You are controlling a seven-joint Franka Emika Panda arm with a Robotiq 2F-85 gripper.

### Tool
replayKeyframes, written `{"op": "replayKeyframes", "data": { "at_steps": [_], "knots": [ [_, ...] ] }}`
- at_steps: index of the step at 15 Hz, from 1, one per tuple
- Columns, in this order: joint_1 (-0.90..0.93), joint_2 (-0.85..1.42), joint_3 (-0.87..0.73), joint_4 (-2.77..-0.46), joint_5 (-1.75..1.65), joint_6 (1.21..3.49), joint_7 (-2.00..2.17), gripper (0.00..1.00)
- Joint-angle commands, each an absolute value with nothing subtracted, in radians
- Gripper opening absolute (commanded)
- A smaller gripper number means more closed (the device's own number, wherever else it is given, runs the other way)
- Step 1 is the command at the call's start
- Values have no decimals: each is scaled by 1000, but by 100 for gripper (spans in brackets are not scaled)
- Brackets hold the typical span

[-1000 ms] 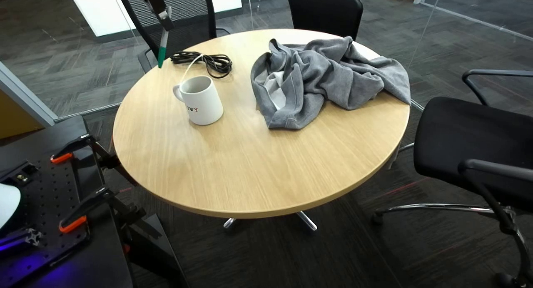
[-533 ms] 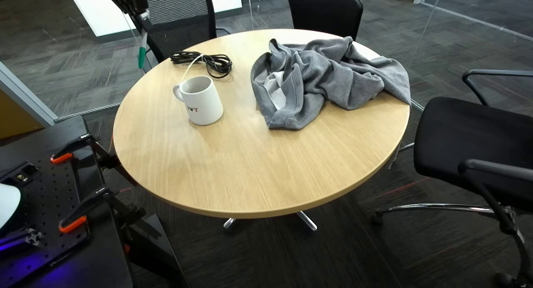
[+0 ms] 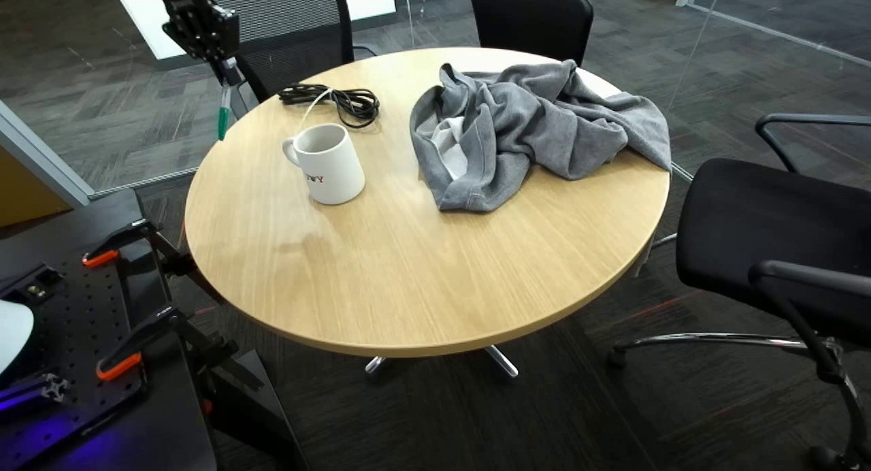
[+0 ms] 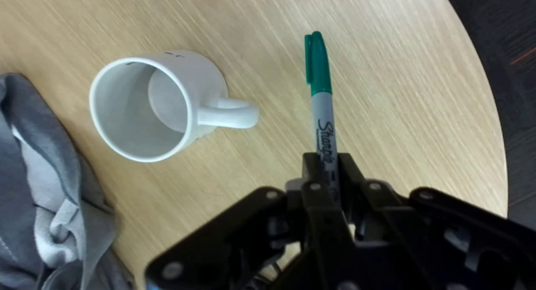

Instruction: Pick up the pen from the white mug cup and place it on the table.

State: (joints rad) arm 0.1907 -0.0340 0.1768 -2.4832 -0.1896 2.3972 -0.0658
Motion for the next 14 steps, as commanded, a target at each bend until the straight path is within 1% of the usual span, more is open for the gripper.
{"op": "replayKeyframes", "data": {
  "at_steps": [1,6,14],
  "knots": [
    [190,37,180,-2485,-157,2504,-133,3],
    [188,153,185,-2457,-157,2567,-164,3],
    [207,323,186,-2396,-190,2538,-127,3]
  ]
}}
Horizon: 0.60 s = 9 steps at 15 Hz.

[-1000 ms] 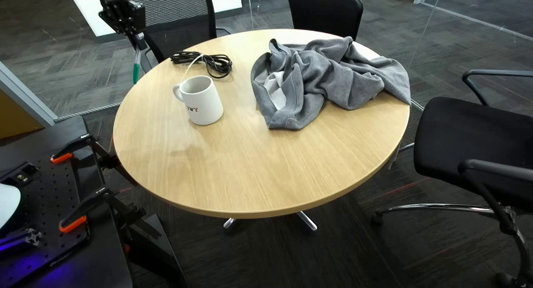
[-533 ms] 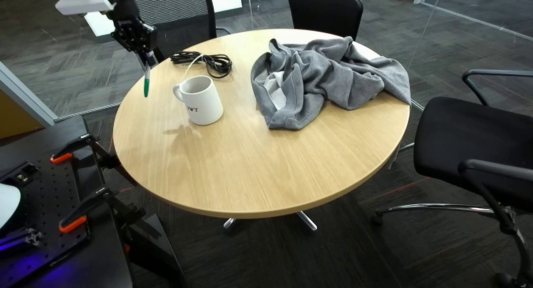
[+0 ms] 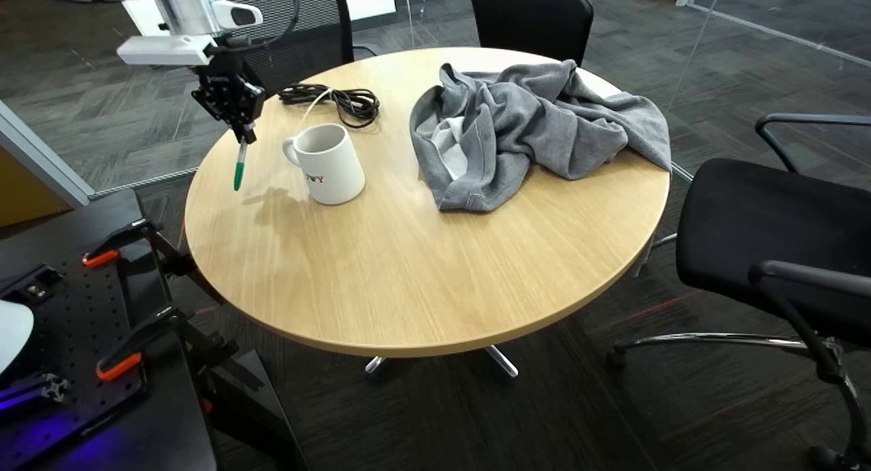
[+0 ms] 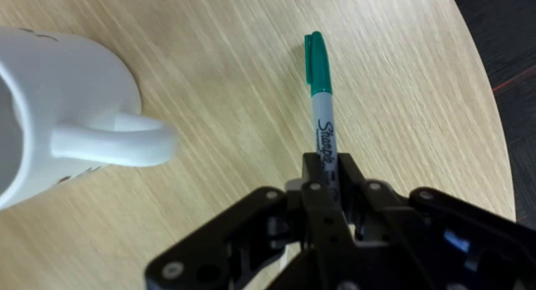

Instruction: Pick up the pen from the white mug cup and place it on the table.

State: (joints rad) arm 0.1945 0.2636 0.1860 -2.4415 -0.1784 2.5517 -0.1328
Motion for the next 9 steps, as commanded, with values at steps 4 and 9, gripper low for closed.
{"op": "replayKeyframes", "data": {
  "at_steps": [4,9],
  "knots": [
    [226,374,184,-2367,-197,2544,-105,38],
    [245,371,182,-2369,-198,2556,-86,68]
  ]
}}
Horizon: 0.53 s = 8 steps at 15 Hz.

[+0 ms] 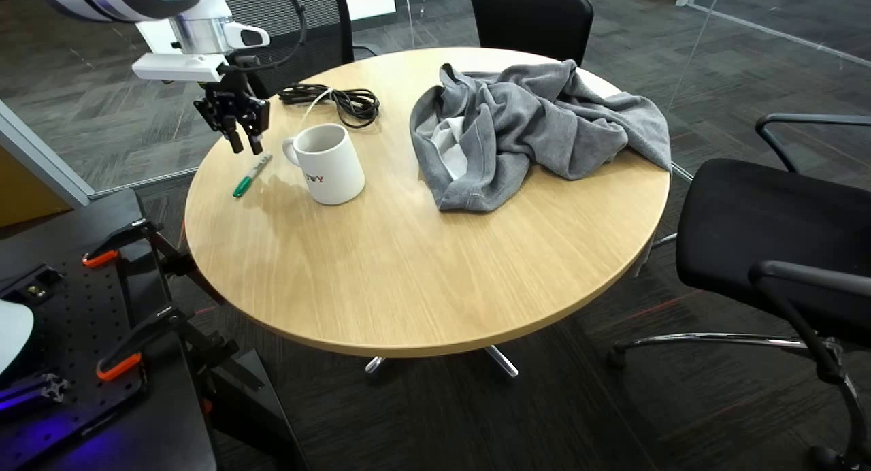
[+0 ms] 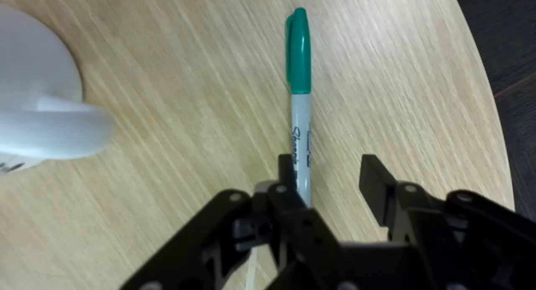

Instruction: Pick up the pen from the white mug cup and place it on the table.

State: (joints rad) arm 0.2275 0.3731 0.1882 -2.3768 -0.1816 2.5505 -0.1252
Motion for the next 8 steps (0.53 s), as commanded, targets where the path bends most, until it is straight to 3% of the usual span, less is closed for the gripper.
{"op": "replayKeyframes", "data": {
  "at_steps": [1,4,8],
  "knots": [
    [251,356,179,-2380,-204,2562,-75,77],
    [265,302,167,-2412,-232,2581,-32,98],
    [261,198,162,-2465,-268,2633,23,100]
  ]
}}
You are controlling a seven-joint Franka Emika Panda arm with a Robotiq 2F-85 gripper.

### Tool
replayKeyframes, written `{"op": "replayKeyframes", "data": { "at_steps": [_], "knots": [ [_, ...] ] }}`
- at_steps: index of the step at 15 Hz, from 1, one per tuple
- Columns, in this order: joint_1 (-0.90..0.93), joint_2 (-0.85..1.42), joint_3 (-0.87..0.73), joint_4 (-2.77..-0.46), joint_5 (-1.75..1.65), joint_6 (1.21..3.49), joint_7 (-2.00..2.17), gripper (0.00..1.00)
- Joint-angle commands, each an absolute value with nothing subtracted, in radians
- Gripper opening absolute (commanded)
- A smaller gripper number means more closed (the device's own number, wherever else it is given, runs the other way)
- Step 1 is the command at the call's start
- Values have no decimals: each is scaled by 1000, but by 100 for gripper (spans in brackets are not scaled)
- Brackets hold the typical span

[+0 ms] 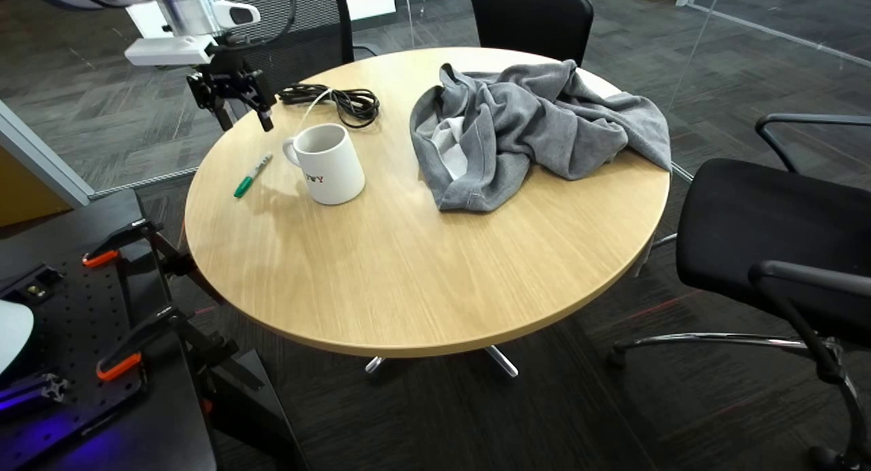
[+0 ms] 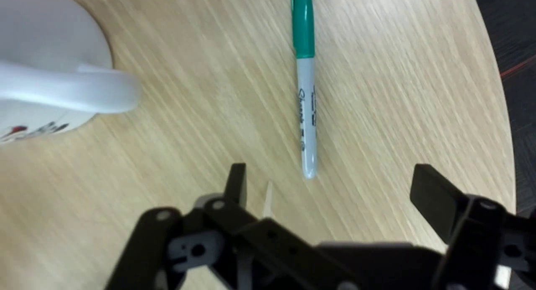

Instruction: Pick up the pen from the white mug cup and place it on the table.

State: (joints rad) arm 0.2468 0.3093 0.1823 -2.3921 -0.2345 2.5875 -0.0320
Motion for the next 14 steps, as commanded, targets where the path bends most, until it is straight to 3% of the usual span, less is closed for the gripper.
{"op": "replayKeyframes", "data": {
  "at_steps": [1,7,14],
  "knots": [
    [256,171,163,-2479,-270,2644,26,100],
    [238,51,177,-2561,-264,2728,15,100],
    [231,68,184,-2544,-250,2723,-8,100]
  ]
}}
